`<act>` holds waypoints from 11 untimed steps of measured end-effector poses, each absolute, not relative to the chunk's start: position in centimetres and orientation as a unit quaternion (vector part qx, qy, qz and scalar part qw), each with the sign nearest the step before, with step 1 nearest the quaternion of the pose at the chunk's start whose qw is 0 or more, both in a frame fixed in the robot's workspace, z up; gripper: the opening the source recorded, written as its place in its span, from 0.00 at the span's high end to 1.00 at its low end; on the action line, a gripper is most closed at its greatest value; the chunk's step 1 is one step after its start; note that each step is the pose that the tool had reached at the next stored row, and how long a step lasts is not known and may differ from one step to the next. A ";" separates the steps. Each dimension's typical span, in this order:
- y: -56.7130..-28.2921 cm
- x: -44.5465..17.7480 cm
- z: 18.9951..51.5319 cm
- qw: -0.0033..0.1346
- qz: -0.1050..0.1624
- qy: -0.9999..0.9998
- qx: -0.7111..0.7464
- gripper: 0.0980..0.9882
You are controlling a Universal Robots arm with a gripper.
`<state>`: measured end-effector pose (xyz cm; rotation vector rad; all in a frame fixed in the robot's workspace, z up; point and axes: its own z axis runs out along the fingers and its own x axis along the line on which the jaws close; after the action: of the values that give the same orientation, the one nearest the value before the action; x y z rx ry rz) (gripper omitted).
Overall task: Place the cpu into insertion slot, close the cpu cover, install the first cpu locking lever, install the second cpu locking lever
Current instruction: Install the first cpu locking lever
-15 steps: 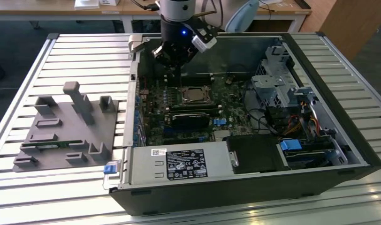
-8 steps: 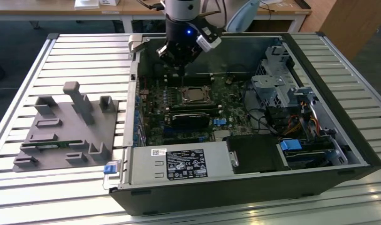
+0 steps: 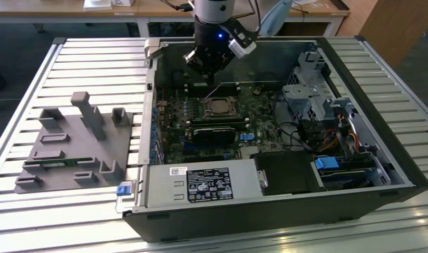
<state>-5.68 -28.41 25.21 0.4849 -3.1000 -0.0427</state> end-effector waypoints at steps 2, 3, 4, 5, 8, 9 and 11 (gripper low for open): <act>-28.4 -5.6 25.2 0.002 -0.014 -0.988 0.154 0.99; -28.4 -5.6 25.2 0.002 -0.014 -0.988 0.154 0.99; -28.4 -5.6 25.2 0.002 -0.014 -0.988 0.154 0.99; -28.4 -5.6 25.2 0.002 -0.014 -0.988 0.151 0.99; -28.4 -5.6 25.1 0.001 -0.014 -0.992 0.129 0.99; -28.4 -5.6 25.1 0.001 -0.014 -0.993 0.121 0.99; -28.4 -5.6 25.0 0.001 -0.014 -0.995 0.103 0.99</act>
<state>-5.63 -28.40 25.04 0.3241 -3.1228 -0.0432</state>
